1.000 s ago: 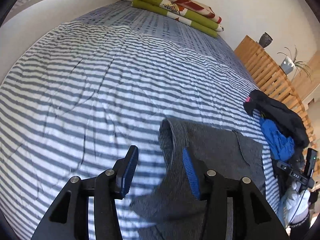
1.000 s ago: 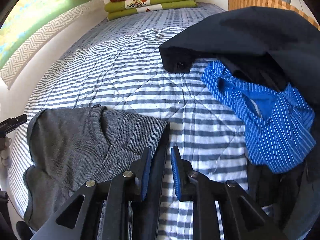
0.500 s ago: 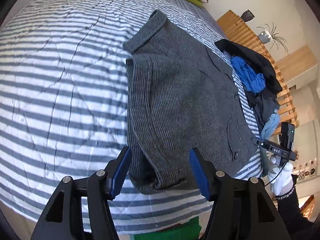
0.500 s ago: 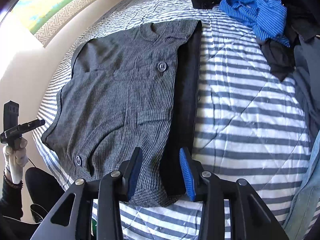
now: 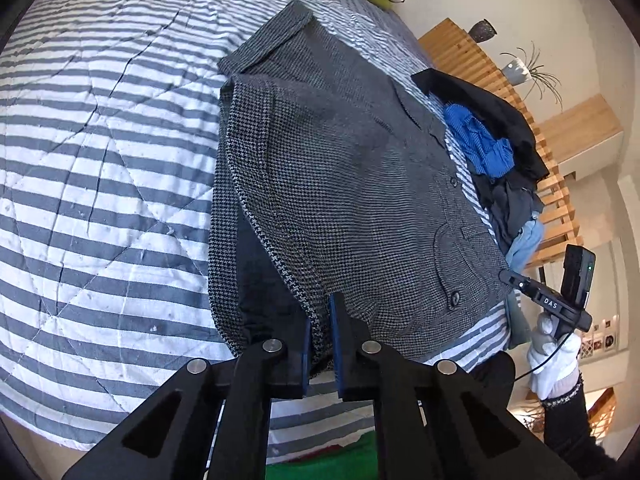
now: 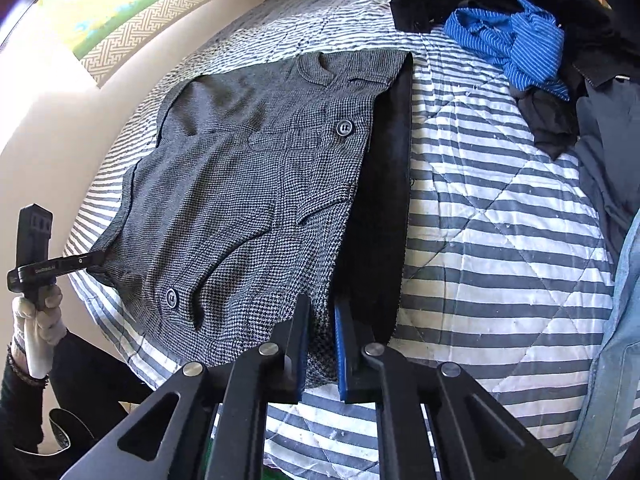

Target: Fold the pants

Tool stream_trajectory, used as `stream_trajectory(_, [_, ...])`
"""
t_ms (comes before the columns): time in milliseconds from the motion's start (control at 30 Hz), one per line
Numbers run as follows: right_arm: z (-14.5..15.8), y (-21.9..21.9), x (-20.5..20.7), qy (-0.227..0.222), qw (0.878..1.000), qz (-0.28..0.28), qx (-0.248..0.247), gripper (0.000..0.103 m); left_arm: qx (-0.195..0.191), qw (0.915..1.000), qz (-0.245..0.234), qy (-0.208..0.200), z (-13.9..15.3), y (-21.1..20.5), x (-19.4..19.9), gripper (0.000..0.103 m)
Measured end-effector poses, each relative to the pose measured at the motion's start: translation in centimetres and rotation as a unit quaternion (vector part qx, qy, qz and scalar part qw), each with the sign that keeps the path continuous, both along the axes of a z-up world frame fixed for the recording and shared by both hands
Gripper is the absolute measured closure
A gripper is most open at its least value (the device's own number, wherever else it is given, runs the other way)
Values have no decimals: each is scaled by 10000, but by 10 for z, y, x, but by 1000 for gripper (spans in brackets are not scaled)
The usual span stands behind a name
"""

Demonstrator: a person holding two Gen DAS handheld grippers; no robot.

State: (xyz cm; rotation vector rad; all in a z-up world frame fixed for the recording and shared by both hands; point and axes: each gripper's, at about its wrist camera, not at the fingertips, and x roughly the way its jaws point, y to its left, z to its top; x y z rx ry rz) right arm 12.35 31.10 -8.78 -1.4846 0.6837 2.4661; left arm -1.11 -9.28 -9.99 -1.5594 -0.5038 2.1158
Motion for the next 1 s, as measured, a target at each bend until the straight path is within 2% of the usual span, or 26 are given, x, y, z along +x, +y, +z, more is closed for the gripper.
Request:
stream_trajectory(167, [36,-6,24,402,9985,5,361,94,87,9986,-194,480,47,-10,22,96])
stream_trajectory(267, [45,-14,46,515,9976,7,463,95,25,9987,-359,360,47,-11,39,96])
stream_trajectory(367, [25,-27,58,285,9985,127,442,95,-216,9975,-666,-25,20,-5,54,96])
stream_trajectory(433, [2,-36,59,-14,9986,227,476,95,-482,9946,-874,-276,1,2,61,91])
stream_trajectory(467, [-9,-38,59,-176,9985,212,477,95,-566,9933,-914,-428,-5,3,61,84])
stream_trajectory(533, [-25,-38,56,-440,9977,289,422,95,-550,9932,-890,-504,-3,-1,57,79])
stream_trajectory(633, [-19,-30,53,-450,9980,349,259,90,-478,9956,-786,-199,25,-16,48,67])
stream_trajectory(667, [-11,-26,53,-370,9985,353,206,88,-454,9961,-752,-77,35,-22,42,62])
stream_trajectory(733, [10,-18,52,-146,9988,289,376,81,-574,9961,-641,196,57,-28,21,62])
stream_trajectory(867, [47,11,31,271,9984,7,504,80,-660,9953,-375,607,91,-22,-49,60])
stream_trajectory(967, [63,29,-3,560,9971,-135,492,80,-769,9932,-315,812,95,-6,-111,53])
stream_trajectory(1000, [64,34,-16,625,9968,-165,462,80,-673,9941,-286,796,93,-1,-132,50])
